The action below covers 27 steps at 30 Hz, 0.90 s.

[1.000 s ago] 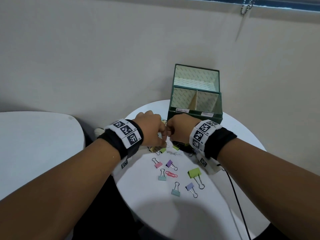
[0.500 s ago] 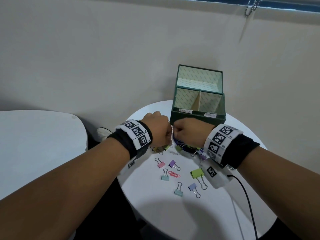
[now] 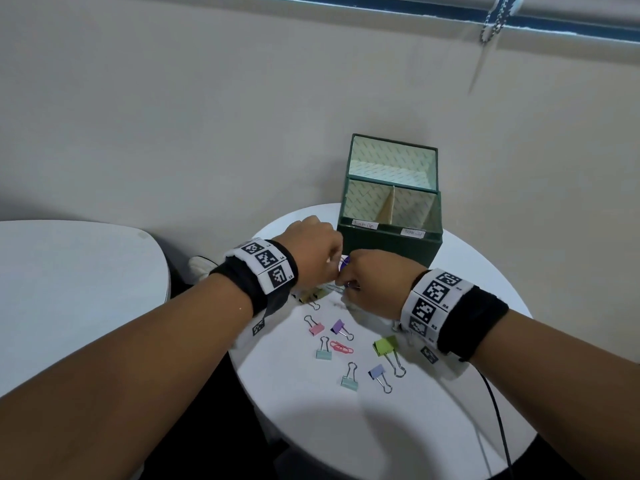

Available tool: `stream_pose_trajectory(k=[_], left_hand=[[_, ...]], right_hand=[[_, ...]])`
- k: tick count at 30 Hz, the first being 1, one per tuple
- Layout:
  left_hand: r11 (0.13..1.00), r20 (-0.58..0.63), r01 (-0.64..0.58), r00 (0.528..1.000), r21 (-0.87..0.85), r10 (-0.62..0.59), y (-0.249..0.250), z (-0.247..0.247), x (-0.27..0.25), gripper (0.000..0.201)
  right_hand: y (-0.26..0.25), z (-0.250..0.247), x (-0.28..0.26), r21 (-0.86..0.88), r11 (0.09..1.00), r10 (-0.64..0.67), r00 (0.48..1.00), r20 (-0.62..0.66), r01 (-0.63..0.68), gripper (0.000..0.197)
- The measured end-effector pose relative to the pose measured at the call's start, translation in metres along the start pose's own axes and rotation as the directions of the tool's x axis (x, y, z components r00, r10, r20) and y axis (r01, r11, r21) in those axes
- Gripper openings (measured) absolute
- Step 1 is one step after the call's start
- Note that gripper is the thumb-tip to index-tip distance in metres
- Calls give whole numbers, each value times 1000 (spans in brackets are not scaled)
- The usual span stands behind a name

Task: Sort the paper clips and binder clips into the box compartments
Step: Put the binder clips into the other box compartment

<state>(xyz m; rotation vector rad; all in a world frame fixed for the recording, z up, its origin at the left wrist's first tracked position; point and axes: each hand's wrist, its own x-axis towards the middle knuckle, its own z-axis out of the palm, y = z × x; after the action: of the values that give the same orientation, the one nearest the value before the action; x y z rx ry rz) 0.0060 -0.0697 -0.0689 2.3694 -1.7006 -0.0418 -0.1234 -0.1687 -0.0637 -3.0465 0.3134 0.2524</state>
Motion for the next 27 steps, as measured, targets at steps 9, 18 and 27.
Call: stream_pose_trajectory(k=[9,18,27], left_hand=[[980,170,-21,984,-198,56,19,-22,-33,20],[909,393,-348,887,230,240,51,-6,-61,19],[808,387,-524,827,270,407,58,-1,-64,21]], right_hand=[[2,1,1,67,992,100,993,68,-104,12],[6,12,-5,156,978,133,990,37,-137,14],[15,14,-4,237,967,99,995,-5,-95,8]])
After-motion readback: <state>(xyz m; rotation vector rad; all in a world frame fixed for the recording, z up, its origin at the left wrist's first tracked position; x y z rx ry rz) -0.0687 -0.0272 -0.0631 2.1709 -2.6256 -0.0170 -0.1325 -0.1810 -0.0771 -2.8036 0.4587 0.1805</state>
